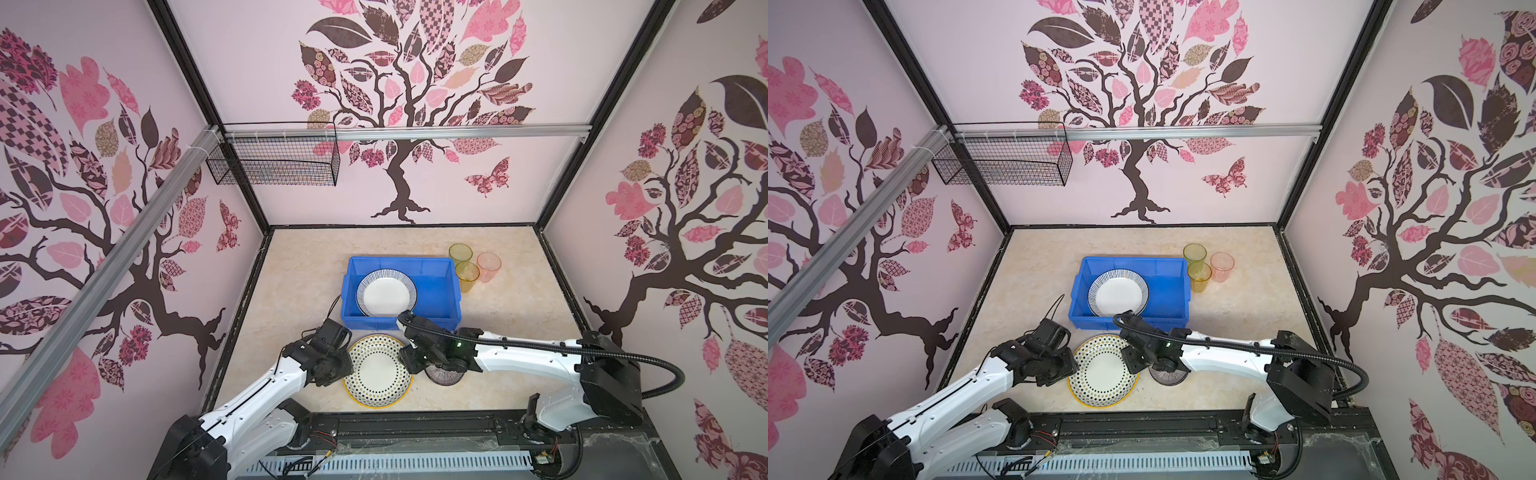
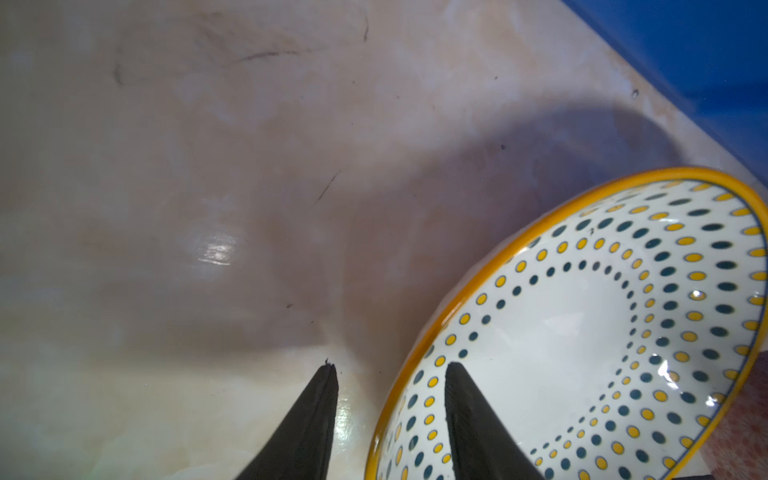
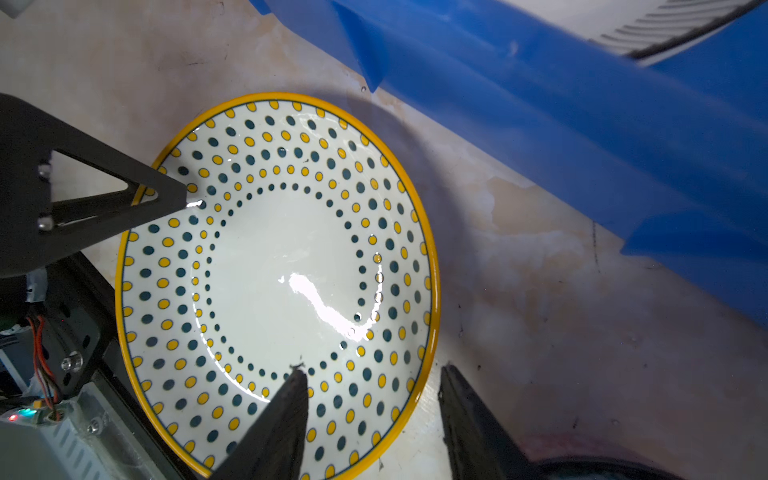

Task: Place the mixed dishes into the plastic bin
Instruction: 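Lower the left gripper onto the dotted plate's rim nearest the robot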

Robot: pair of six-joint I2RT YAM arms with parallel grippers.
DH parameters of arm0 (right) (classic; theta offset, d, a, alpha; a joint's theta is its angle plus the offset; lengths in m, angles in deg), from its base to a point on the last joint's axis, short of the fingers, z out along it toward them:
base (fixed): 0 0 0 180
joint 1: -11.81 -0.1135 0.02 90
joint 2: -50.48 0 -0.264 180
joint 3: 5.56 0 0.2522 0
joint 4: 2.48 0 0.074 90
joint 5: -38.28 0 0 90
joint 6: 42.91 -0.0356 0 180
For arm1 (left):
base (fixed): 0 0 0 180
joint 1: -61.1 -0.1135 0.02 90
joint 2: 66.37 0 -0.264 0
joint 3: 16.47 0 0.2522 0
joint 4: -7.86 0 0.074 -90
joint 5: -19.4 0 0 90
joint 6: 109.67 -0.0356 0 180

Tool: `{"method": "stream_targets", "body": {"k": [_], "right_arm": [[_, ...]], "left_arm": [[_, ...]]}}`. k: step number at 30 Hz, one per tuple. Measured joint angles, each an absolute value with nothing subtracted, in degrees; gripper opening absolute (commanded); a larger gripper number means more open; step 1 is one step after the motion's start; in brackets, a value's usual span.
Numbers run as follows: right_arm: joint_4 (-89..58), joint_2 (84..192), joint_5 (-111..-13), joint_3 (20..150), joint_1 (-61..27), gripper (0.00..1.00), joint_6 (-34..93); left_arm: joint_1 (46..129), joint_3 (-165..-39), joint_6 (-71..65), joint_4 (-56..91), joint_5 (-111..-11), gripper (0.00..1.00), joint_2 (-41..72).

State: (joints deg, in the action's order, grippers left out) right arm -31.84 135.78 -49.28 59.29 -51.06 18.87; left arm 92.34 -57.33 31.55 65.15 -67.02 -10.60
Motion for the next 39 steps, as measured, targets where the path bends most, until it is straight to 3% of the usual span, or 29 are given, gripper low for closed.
{"method": "stream_targets", "body": {"k": [12,28,35,39], "right_arm": [[-31.86,135.63,-49.63,59.66,-51.06,0.54,18.82],[-31.88,135.56,-50.0,59.66,-51.06,0.54,18.56],[-31.88,134.97,-50.37,59.66,-51.06,0.54,18.12],[-31.88,133.92,-50.55,59.66,-51.06,0.54,17.51]], "left_arm": [[93.41,-55.16,31.96,61.2,-65.49,0.38,-10.1],[94.2,-53.68,32.75,59.93,-65.06,0.21,-11.45],[94.26,-53.65,32.84,60.96,-65.36,0.2,-13.79],[94.26,-53.63,32.97,61.59,-65.32,0.11,-14.56]]}}
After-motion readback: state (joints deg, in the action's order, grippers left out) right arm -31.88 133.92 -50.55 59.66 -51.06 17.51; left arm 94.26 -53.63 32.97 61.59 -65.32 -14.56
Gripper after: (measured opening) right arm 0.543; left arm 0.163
